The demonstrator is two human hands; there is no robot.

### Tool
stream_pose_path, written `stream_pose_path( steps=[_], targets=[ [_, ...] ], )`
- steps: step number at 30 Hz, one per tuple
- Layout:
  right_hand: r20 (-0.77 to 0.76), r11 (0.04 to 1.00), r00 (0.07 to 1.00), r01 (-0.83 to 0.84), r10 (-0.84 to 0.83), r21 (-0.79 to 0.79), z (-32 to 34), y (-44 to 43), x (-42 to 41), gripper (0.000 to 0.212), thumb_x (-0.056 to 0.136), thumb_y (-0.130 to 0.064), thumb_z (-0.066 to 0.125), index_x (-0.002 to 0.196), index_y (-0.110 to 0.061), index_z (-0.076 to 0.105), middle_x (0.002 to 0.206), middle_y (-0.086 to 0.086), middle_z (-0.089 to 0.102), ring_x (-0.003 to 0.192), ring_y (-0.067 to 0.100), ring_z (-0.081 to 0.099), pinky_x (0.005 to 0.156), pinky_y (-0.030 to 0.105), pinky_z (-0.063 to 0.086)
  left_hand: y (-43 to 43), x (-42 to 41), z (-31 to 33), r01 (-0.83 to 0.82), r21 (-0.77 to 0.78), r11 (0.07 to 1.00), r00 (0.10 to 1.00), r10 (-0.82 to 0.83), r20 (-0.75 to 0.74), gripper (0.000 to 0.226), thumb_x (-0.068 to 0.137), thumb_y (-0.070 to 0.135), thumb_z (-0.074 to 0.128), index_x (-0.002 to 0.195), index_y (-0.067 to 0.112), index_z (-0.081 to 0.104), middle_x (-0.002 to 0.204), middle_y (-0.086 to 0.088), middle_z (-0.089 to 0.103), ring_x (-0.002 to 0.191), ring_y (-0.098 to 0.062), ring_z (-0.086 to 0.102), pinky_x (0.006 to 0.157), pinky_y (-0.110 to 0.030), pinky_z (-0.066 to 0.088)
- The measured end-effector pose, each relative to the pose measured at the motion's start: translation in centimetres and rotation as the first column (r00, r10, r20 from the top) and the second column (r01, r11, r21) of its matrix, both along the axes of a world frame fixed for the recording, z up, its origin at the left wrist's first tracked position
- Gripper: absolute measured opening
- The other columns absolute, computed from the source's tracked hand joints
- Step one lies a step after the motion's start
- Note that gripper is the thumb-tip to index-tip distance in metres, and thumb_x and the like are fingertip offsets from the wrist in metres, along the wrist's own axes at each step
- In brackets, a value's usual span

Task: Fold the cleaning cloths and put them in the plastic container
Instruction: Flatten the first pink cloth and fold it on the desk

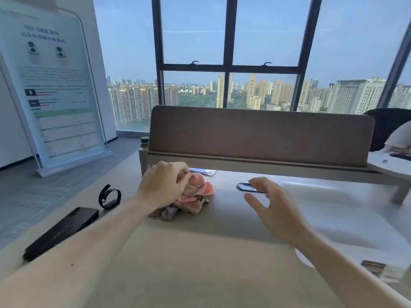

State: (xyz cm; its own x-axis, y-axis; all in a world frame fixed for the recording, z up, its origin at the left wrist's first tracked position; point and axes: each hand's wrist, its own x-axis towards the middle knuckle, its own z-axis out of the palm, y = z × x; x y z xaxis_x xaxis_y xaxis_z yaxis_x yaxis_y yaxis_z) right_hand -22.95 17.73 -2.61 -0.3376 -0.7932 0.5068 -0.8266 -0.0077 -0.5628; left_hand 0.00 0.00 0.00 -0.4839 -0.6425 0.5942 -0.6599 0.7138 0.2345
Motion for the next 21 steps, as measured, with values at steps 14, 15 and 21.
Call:
stream_pose_path(
  steps=[14,15,21],
  targets=[
    [-0.062,0.94,0.998,0.019,0.002,0.341,-12.0,-7.2,0.1,0.047,0.098,-0.044,0.054,0.143,-0.031,0.047,0.143,-0.014,0.05,0.139,0.011,0.04,0.115,0.028,0.031,-7.8,-6.2,-9.1,-0.07,0.126,0.99,0.974,0.041,0.221,0.02,0.089,0.043,0.065,0.094,0.027,0.077,0.095,0.007,0.077,0.102,-0.023,0.067,0.084,-0.036,0.053],
    [-0.043,0.942,0.999,0.004,0.011,0.336,-11.9,-7.5,0.0,0.047,0.098,-0.043,0.055,0.143,-0.03,0.048,0.143,-0.012,0.051,0.138,0.012,0.041,0.114,0.029,0.033,-8.2,-6.4,-9.2,-0.062,0.138,0.989,0.981,0.035,0.191,0.021,0.09,0.043,0.064,0.092,0.027,0.078,0.092,0.007,0.077,0.099,-0.023,0.067,0.081,-0.036,0.054],
    [0.173,0.977,0.982,-0.105,0.073,0.187,-7.7,-9.7,-0.6,0.052,0.096,-0.033,0.064,0.144,-0.031,0.045,0.144,-0.012,0.047,0.135,0.008,0.045,0.1,0.024,0.036,-6.7,-5.6,-3.4,0.314,0.24,0.919,0.949,-0.306,-0.07,0.018,0.096,0.028,0.064,0.088,0.021,0.079,0.081,0.021,0.074,0.08,0.0,0.065,0.074,-0.03,0.048]
  ],
)
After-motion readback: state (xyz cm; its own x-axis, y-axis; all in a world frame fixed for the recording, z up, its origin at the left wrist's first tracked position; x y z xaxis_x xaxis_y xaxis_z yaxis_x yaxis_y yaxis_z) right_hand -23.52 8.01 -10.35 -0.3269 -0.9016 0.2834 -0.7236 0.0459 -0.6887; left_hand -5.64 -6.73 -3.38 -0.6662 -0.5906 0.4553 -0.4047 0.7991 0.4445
